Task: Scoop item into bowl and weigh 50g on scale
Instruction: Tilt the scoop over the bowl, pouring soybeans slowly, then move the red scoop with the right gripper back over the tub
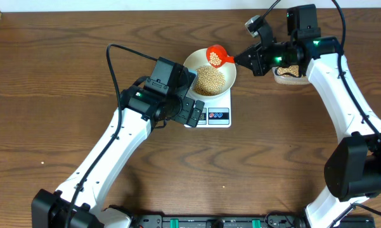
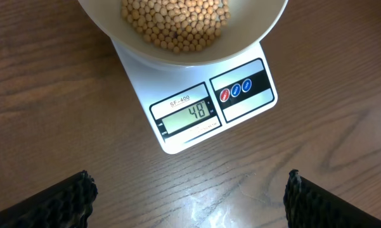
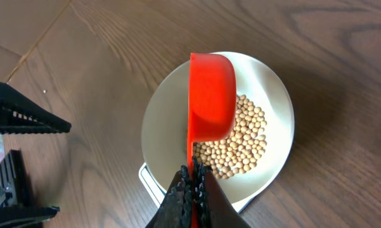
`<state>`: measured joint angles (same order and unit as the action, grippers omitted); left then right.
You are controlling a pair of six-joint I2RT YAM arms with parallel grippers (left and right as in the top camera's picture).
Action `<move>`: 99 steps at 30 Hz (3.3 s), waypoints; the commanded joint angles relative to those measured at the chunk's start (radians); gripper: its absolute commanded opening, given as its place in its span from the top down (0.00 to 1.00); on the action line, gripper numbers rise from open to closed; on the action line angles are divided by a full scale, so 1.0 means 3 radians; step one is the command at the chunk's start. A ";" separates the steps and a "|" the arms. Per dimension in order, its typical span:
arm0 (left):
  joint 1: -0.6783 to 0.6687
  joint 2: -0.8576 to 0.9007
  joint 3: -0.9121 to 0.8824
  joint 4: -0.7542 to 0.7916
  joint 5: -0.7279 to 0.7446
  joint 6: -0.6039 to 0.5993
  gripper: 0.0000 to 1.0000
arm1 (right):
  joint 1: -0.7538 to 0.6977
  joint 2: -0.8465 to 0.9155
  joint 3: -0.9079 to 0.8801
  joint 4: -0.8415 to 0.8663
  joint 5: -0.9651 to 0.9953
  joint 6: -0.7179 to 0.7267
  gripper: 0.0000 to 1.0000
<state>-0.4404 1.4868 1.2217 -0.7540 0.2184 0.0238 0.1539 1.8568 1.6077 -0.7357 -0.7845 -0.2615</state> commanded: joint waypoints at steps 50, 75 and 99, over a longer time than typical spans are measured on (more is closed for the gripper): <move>0.0005 0.0032 -0.0033 -0.0003 -0.0033 0.0005 0.04 | 0.0401 -0.0069 -0.0011 -0.0093 0.0813 -0.0666 0.99; 0.0005 0.0032 -0.0033 -0.0003 -0.0033 0.0005 0.04 | -0.0113 -0.0069 -0.0011 0.0017 -0.0388 -0.0202 0.99; 0.0005 0.0032 -0.0033 -0.0003 -0.0033 0.0005 0.04 | -0.0146 -0.0069 -0.0011 0.0099 -0.0563 -0.0013 0.99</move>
<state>-0.4404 1.4868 1.2217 -0.7544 0.2188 0.0238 0.1162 1.8568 1.6077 -0.7090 -0.9230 -0.2764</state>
